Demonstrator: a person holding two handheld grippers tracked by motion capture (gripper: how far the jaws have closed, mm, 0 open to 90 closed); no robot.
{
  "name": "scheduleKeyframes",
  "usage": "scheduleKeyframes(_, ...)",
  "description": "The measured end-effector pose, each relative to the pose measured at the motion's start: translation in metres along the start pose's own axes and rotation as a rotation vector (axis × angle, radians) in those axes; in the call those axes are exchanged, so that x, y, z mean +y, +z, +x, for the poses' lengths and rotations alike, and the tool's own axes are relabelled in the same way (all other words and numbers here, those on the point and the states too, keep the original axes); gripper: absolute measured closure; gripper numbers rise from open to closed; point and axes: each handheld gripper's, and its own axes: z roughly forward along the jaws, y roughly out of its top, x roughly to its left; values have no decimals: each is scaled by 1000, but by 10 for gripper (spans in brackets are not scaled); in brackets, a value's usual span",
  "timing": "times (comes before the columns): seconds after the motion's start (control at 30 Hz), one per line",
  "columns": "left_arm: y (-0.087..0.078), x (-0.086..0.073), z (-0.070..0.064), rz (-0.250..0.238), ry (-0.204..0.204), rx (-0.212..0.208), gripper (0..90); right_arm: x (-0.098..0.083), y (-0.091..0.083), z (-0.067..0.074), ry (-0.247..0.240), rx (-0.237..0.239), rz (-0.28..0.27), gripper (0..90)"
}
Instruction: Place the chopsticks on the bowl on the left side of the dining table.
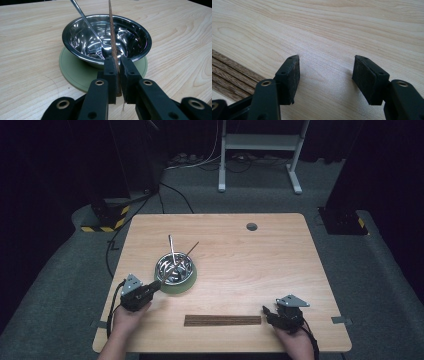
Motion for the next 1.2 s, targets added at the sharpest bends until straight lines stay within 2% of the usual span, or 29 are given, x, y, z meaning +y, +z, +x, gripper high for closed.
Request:
scheduleKeyframes(0.07, 2, 0, -1, -16, -5, 4, 833, 0, 0, 0, 0, 0, 0, 388)
scheduleKeyframes(0.13, 1, 0, 0, 1, 2, -1, 831, 0, 0, 0, 0, 1, 1, 388)
scheduleKeyframes(0.2, 2, 0, 0, -3, 2, -1, 828, 0, 0, 0, 0, 1, 1, 388)
scheduleKeyframes(0.33, 1, 1, -1, 4, 19, 0, 755, 0, 0, 0, 0, 1, 1, 388)
scheduleKeyframes(0.37, 3, 0, -3, -14, 7, 12, 728, 0, 0, 0, 0, 1, 1, 388)
scheduleKeyframes(0.5, 0, 1, -5, -16, 16, 12, 662, 0, 0, 0, 0, 1, 0, 388)
scheduleKeyframes(0.63, -8, 6, -9, -41, 21, 37, 601, 0, 0, 0, 0, 1, 0, 388)
scheduleKeyframes(0.67, -16, 11, -14, -67, 26, 39, 600, 0, 0, 0, 0, 0, 0, 388)
scheduleKeyframes(0.7, -16, 11, -14, -67, 26, 39, 599, 0, 0, 0, 0, 0, 0, 388)
scheduleKeyframes(0.77, -22, 15, -23, -98, 31, 22, 599, 0, 0, 0, 0, 1, 0, 388)
scheduleKeyframes(0.83, -24, 19, -42, -129, 36, -2, 595, 0, 0, 0, 0, 0, 0, 388)
scheduleKeyframes(0.87, -24, 19, -42, -129, 36, -2, 593, 0, 0, 0, 0, 0, 0, 388)
scheduleKeyframes(0.9, -26, 20, -42, -86, 112, -6, 593, 0, 0, 0, 0, 0, 0, 388)
scheduleKeyframes(1.0, -18, 17, -56, -73, 110, -45, 592, 0, 0, 0, 0, 0, 1, 388)
scheduleKeyframes(1.1, -12, 13, -62, -64, 109, -63, 590, 0, 0, 0, 0, 0, 1, 388)
scheduleKeyframes(1.2, -4, 7, -71, -26, 116, -79, 586, 0, 0, 0, 0, 1, 0, 388)
